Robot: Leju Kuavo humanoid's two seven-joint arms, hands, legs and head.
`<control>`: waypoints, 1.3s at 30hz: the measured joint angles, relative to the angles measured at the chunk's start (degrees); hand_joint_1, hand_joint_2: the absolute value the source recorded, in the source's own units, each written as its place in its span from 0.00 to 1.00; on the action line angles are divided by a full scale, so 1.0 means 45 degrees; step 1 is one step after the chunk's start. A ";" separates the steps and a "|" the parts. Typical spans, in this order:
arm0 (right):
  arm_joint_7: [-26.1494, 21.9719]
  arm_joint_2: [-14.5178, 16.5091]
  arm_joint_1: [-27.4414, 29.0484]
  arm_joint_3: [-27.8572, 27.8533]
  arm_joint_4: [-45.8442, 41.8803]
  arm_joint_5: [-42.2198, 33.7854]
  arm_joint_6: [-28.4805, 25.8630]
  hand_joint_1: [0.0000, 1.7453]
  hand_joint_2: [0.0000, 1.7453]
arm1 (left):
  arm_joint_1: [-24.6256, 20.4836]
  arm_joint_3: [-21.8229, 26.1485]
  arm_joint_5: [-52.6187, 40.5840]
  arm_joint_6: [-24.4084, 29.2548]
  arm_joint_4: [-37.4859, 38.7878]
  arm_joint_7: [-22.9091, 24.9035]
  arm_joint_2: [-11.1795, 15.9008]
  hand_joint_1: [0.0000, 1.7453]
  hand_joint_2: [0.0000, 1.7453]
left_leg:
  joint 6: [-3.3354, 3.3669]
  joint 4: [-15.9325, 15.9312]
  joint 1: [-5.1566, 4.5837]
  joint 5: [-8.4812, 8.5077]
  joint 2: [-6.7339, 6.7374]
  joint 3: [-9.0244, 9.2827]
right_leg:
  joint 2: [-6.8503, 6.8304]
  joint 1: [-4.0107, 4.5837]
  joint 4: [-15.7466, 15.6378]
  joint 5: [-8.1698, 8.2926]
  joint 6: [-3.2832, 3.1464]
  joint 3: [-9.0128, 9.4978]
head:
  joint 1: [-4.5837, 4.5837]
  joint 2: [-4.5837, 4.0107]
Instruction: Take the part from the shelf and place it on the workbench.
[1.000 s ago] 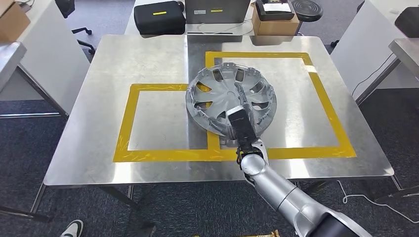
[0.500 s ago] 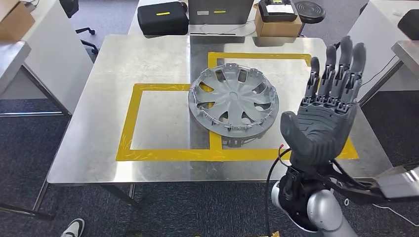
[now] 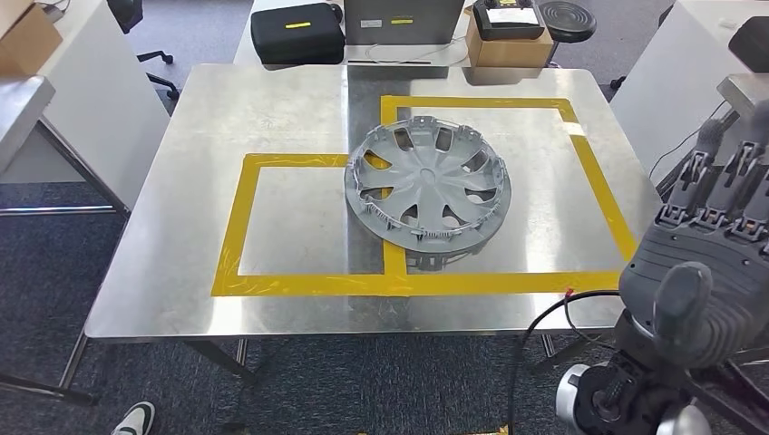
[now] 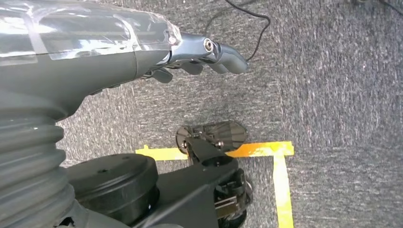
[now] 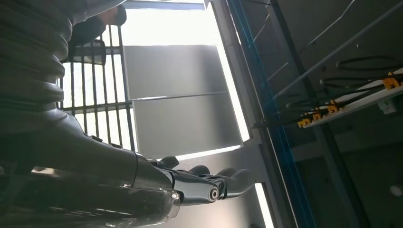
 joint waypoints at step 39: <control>-0.0638 -0.0121 0.2712 -0.1215 -0.0917 0.0199 -0.0288 0.00 1.00 | 0.0451 0.1384 0.1327 0.0851 0.0005 0.0135 0.0392 0.00 0.00 | 0.0135 -0.0141 -0.0134 0.0168 0.0013 0.0143 | 0.0237 0.0114 0.0021 -0.0108 -0.0224 0.0285 | 0.0352 0.0000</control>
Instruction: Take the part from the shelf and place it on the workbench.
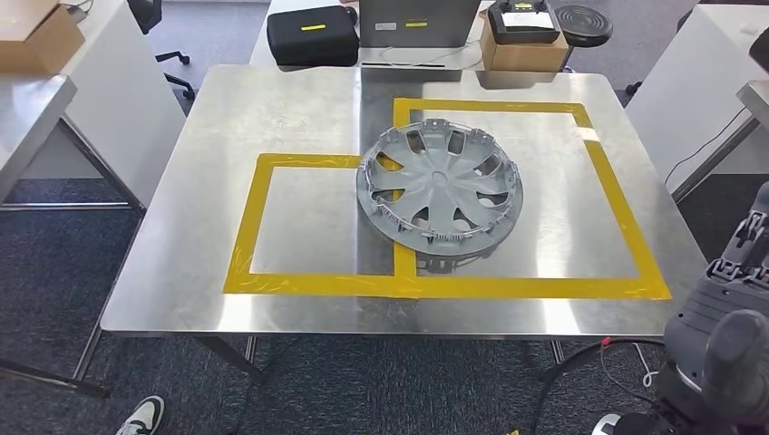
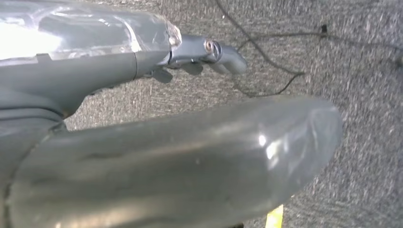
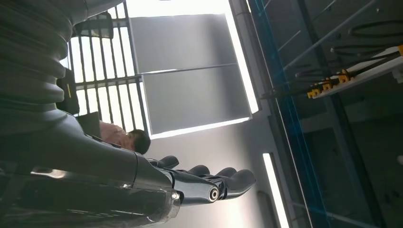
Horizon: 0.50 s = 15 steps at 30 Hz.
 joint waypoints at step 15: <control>-0.0052 0.0056 0.0023 0.0008 0.0013 0.0017 0.0016 0.00 1.00 | -0.0024 0.0000 -0.0138 0.0367 -0.0005 0.0522 0.0076 0.00 0.00 | -0.0421 -0.0163 0.0280 -0.1013 0.0025 0.1273 | -0.0057 -0.0207 0.0040 0.1048 0.0241 -0.1039 | -0.0599 0.0000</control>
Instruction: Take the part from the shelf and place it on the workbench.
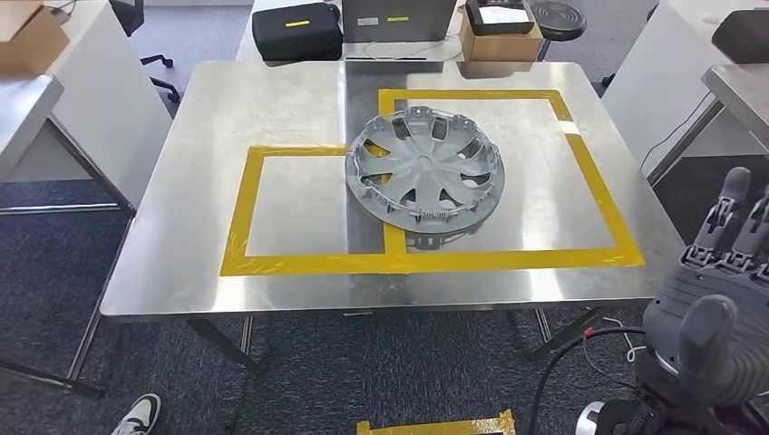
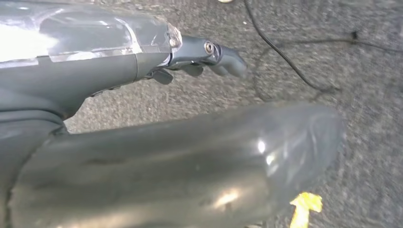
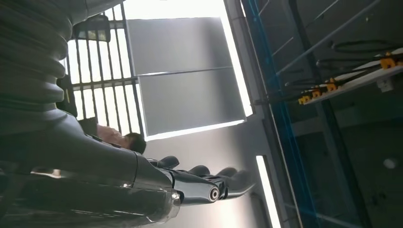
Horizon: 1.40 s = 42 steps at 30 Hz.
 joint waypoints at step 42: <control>0.1883 -0.0467 -0.0372 -0.0005 -0.0841 0.2146 -0.0706 0.00 1.00 | -0.0040 -0.0292 -0.1086 -0.0453 -0.0005 0.2021 -0.0262 0.00 0.00 | 0.0438 0.0464 -0.0274 0.1397 -0.0003 -0.2042 | 0.0054 0.0388 0.2186 -0.1873 -0.0577 0.0761 | 0.0704 0.0000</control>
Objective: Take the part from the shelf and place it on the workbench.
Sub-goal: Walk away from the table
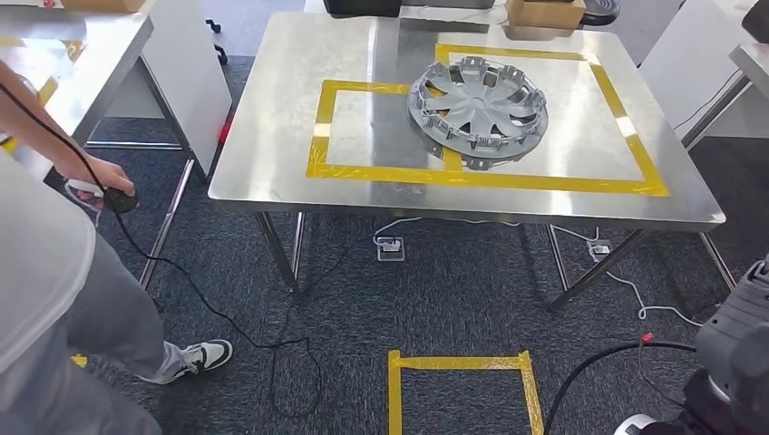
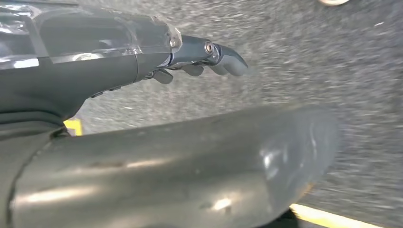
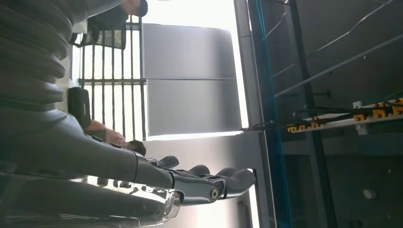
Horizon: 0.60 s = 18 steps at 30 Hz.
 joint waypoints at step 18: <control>0.0893 -0.0078 0.0998 -0.0163 -0.0005 0.0948 -0.0016 0.00 1.00 | -0.0007 -0.0510 -0.0042 -0.0135 -0.0009 0.0240 -0.0240 0.00 0.00 | -0.0754 0.0017 0.0324 -0.1638 0.0052 0.2182 | -0.0089 0.0087 -0.1909 0.1859 0.0071 -0.1065 | -0.0569 0.0000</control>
